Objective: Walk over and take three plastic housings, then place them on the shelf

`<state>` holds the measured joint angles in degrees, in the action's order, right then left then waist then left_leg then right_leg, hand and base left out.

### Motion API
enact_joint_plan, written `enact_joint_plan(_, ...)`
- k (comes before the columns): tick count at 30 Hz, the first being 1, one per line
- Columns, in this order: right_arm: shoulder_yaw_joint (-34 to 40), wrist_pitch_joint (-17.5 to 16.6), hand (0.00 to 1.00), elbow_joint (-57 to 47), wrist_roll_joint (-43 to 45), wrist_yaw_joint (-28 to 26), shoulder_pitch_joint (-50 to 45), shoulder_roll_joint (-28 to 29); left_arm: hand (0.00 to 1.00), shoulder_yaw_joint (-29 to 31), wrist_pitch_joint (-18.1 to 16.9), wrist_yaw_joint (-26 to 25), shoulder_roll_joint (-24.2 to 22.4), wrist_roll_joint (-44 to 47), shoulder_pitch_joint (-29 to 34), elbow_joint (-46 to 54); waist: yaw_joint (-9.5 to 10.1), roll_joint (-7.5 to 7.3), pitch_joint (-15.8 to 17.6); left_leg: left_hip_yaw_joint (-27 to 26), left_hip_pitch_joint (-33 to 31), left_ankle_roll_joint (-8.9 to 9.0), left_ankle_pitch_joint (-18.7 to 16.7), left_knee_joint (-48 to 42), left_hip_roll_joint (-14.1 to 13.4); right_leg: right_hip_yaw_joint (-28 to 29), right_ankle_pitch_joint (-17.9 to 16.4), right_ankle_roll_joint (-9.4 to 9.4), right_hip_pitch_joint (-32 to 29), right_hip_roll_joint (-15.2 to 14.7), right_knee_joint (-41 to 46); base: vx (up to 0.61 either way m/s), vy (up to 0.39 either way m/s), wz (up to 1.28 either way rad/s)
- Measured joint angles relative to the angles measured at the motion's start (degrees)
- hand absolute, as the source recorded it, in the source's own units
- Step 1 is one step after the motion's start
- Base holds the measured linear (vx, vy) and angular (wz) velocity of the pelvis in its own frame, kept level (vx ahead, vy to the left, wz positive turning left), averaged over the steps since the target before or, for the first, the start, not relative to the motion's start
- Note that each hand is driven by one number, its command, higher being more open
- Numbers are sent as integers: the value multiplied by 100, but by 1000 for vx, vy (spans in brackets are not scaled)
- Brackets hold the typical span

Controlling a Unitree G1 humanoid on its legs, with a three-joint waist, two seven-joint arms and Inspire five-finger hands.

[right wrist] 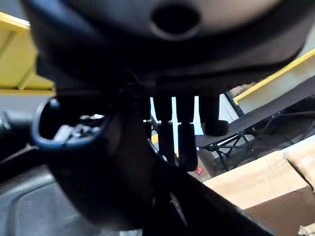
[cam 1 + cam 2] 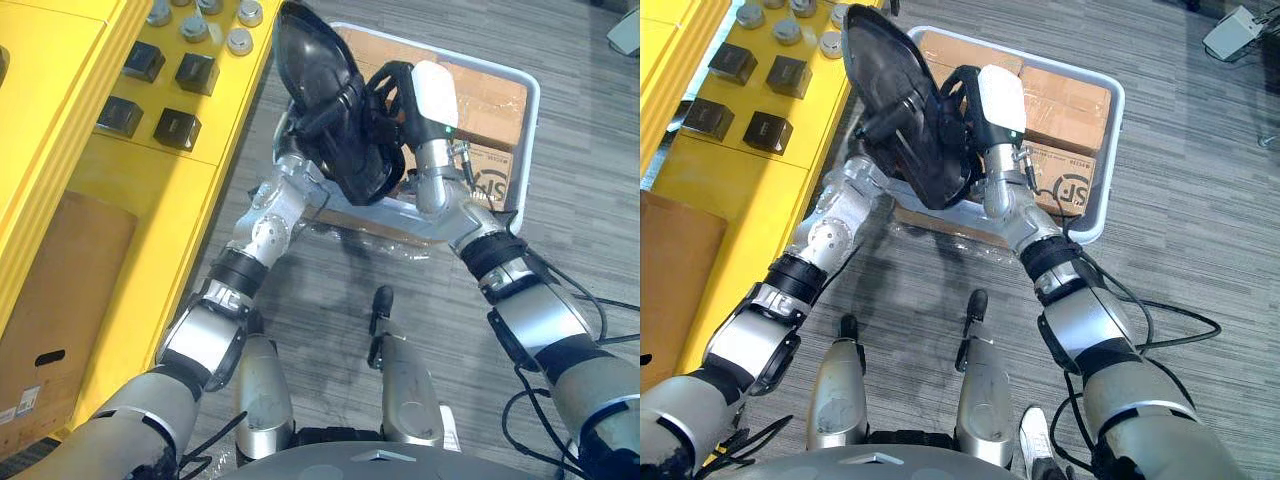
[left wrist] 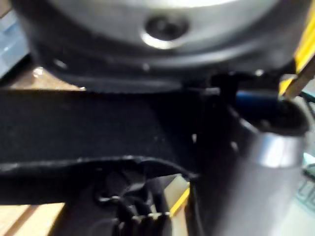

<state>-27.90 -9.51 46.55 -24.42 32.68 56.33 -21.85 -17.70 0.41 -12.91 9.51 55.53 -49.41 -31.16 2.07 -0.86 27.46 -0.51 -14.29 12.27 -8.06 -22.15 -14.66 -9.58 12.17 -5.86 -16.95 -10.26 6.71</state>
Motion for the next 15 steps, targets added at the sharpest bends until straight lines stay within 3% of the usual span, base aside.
enact_joint_plan(6,-414,22,0,-379,-109,37,-180,-128,0,-74,483,123,303,18,17,-497,-158,0,0,-71,88,-7,15,88,6,44,7,-6,13,-1,-32,13,11,-4)
enact_joint_plan(15,-462,55,0,-490,-109,226,-344,-153,0,-436,318,141,423,61,56,-538,-229,17,9,-118,281,-8,37,238,20,38,33,-36,195,-2,-194,13,9,0)
